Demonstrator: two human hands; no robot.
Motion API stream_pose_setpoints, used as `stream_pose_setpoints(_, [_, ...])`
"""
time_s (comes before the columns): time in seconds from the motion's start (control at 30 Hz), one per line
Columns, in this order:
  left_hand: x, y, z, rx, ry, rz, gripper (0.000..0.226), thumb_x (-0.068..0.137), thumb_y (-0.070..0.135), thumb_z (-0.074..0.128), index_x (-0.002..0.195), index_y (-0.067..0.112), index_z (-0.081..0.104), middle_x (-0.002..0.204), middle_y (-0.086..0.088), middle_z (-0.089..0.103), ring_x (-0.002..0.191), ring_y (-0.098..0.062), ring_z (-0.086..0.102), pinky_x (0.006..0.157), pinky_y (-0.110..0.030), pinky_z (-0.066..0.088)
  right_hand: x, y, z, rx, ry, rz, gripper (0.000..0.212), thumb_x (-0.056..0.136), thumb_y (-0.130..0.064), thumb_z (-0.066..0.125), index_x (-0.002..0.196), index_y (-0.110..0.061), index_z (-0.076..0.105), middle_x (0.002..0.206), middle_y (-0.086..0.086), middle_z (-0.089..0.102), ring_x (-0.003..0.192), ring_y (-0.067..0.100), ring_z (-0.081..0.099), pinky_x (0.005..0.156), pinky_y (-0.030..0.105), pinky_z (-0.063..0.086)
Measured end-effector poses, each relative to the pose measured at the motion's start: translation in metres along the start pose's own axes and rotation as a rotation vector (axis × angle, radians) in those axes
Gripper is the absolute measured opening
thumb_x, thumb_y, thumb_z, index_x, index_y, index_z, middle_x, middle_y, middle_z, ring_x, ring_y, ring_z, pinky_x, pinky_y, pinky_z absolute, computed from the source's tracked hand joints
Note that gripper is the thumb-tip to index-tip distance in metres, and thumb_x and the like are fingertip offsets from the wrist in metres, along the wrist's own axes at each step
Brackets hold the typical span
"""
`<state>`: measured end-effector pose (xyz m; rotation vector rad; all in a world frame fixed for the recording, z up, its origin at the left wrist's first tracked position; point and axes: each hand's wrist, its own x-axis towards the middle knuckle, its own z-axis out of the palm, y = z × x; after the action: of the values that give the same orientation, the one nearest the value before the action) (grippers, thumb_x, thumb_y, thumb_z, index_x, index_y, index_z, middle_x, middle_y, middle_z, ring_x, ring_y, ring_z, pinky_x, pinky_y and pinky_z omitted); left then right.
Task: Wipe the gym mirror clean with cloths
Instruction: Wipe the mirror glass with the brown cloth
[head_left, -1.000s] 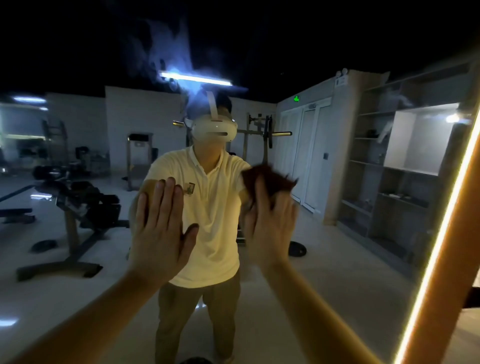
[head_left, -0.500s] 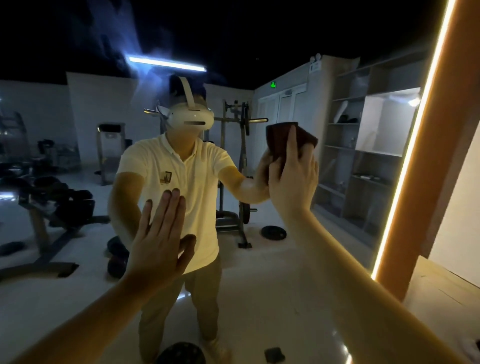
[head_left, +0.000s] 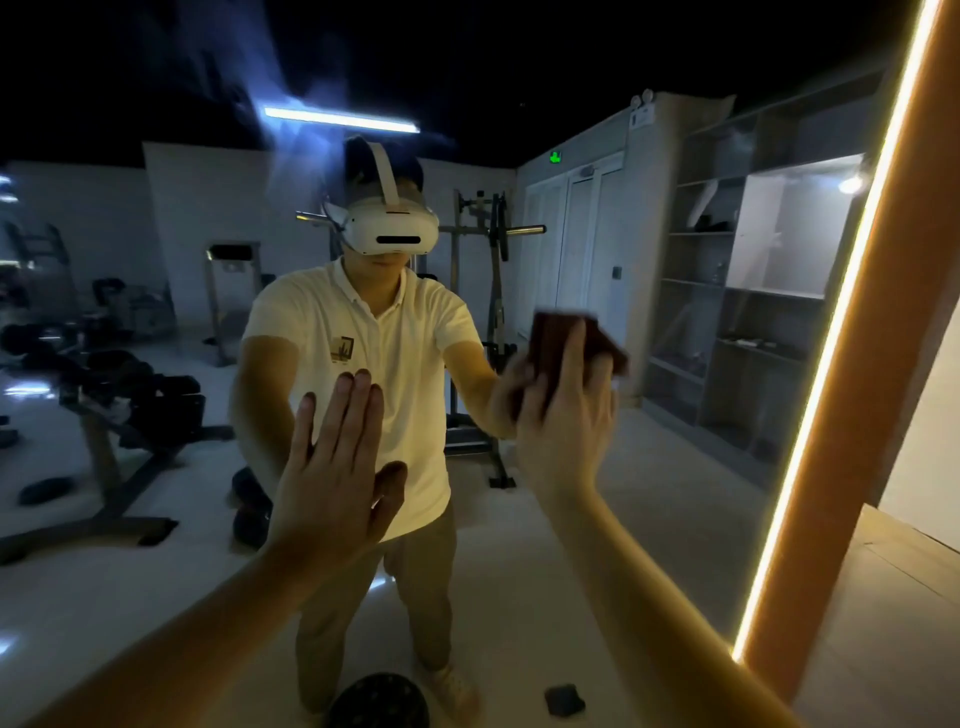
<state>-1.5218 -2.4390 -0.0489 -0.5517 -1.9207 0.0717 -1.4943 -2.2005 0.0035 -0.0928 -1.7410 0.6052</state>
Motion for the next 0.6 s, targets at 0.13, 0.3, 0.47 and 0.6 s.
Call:
stream_pose_setpoints(0.13, [0.000, -0.002, -0.001, 0.004, -0.011, 0.005, 0.081, 0.103, 0.048, 0.038, 0.162, -0.004, 0.016, 0.172, -0.022, 0.005, 0.159, -0.036, 0.007, 0.127, -0.060, 0.010, 0.031, -0.054, 0.022, 0.003, 0.040, -0.144, 0.058, 0.103, -0.036, 0.042, 0.154, -0.009, 0.040, 0.124, 0.020, 0.049, 0.101, 0.028, 0.053, 0.090, 0.040, 0.043])
stream_pose_setpoints(0.3, [0.001, -0.002, -0.002, 0.013, -0.010, 0.002, 0.080, 0.104, 0.048, 0.036, 0.161, -0.004, 0.017, 0.172, -0.022, 0.006, 0.159, -0.037, 0.008, 0.127, -0.060, 0.009, -0.109, 0.014, 0.031, -0.096, -0.226, -0.462, 0.086, 0.083, -0.021, 0.080, 0.154, -0.015, 0.033, 0.125, 0.014, 0.044, 0.111, 0.028, 0.053, 0.094, 0.050, 0.054])
stream_pose_setpoints(0.47, [-0.002, -0.001, -0.003, 0.020, -0.004, 0.004, 0.079, 0.105, 0.048, 0.037, 0.160, -0.006, 0.020, 0.171, -0.023, 0.007, 0.159, -0.037, 0.010, 0.125, -0.062, 0.016, -0.085, 0.058, -0.006, -0.151, -0.477, -0.501, 0.049, 0.098, -0.059, 0.054, 0.137, -0.030, 0.055, 0.109, 0.000, 0.058, 0.101, 0.021, 0.058, 0.088, 0.038, 0.054])
stream_pose_setpoints(0.6, [-0.001, -0.001, -0.004, 0.040, -0.005, -0.001, 0.079, 0.104, 0.048, 0.037, 0.160, -0.005, 0.020, 0.172, -0.022, 0.006, 0.159, -0.036, 0.009, 0.127, -0.059, 0.011, 0.034, 0.035, -0.018, -0.152, -0.032, -0.282, 0.056, 0.103, -0.040, 0.033, 0.156, -0.022, 0.037, 0.135, 0.027, 0.046, 0.112, 0.033, 0.048, 0.097, 0.048, 0.041])
